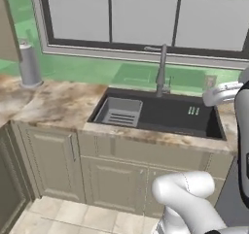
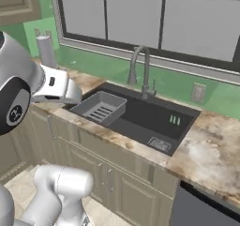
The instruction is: Pick up the sponge and sponge from the sink, and place them back in the cabinet, and close the cabinet doors.
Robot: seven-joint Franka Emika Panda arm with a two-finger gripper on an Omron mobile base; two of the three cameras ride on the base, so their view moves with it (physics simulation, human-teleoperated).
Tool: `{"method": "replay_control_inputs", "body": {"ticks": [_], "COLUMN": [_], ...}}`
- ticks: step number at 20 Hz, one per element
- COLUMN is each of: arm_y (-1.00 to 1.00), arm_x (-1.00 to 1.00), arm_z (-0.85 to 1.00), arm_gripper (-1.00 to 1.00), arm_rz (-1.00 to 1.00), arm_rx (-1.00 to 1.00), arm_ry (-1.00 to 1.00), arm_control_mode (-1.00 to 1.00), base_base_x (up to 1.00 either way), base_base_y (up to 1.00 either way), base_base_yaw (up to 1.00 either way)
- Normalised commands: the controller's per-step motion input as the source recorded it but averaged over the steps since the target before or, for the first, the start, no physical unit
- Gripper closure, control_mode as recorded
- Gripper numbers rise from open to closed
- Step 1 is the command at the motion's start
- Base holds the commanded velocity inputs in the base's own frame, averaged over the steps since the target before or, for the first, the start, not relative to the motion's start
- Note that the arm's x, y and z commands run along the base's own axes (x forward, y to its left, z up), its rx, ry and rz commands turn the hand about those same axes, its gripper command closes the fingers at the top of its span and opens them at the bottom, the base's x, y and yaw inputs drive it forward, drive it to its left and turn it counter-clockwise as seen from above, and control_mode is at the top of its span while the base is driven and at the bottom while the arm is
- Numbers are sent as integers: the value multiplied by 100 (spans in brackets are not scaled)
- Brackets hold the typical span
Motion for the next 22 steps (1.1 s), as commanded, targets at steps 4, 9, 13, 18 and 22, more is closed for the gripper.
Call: {"method": "replay_control_inputs", "body": {"ticks": [4, 9, 13, 18, 22], "arm_y": [0, 0, 0, 0, 0], "arm_x": [0, 0, 0, 0, 0], "arm_z": [0, 0, 0, 0, 0], "arm_gripper": [-100, -100, -100, -100, -100], "arm_rz": [0, 0, 0, 0, 0], "arm_rx": [0, 0, 0, 0, 0], "arm_ry": [0, 0, 0, 0, 0], "arm_control_mode": [100, 100, 100, 100, 100], "base_base_x": [0, 0, 4, 24, 33], "base_base_y": [0, 0, 7, 32, 40], "base_base_yaw": [-55, -51, -39, -23, -20]}}
